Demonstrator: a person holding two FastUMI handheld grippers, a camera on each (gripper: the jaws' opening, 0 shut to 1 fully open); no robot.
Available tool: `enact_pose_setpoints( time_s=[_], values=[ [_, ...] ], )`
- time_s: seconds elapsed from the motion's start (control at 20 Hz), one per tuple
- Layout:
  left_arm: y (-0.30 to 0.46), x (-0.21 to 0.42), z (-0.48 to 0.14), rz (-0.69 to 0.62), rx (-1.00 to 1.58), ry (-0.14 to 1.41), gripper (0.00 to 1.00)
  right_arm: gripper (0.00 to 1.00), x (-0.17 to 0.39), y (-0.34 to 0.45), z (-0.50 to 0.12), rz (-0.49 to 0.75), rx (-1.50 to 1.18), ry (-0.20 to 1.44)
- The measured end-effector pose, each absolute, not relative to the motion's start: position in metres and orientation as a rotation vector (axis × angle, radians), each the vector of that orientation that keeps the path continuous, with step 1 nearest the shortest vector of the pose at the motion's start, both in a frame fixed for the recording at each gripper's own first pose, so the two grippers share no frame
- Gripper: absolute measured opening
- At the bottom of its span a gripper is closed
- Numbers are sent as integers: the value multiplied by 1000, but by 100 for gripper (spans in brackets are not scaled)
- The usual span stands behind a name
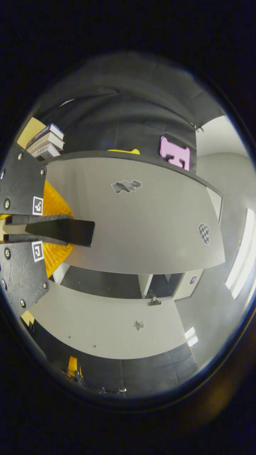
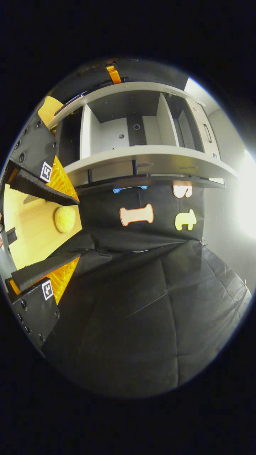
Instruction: Open the right door of the double-door shoe cabinet with the right hand, and open the left door with the left hand.
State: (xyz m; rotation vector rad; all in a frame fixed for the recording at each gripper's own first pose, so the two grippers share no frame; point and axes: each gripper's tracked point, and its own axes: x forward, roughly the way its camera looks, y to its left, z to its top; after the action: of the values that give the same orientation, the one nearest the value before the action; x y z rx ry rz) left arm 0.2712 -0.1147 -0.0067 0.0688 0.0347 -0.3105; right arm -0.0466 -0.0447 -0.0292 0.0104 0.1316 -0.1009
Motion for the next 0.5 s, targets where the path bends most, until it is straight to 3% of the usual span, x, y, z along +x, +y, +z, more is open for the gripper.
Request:
enact_pose_setpoints(
  time_s=[0.15, 0.2, 0.25, 0.5],
  values=[
    [-113, 267, -4, -300, 58, 30, 12, 77, -54, -38, -33, -103, 10, 125],
    [-112, 267, -3, -295, 60, 27, 13, 84, -56, -35, -33, -105, 11, 124],
    [-110, 267, -3, -290, 63, 25, 13, 77, -58, -34, -31, -106, 13, 120],
    [-99, 269, 0, -243, 61, 11, 11, 77, -58, -30, -27, -100, 16, 111]
  ],
)
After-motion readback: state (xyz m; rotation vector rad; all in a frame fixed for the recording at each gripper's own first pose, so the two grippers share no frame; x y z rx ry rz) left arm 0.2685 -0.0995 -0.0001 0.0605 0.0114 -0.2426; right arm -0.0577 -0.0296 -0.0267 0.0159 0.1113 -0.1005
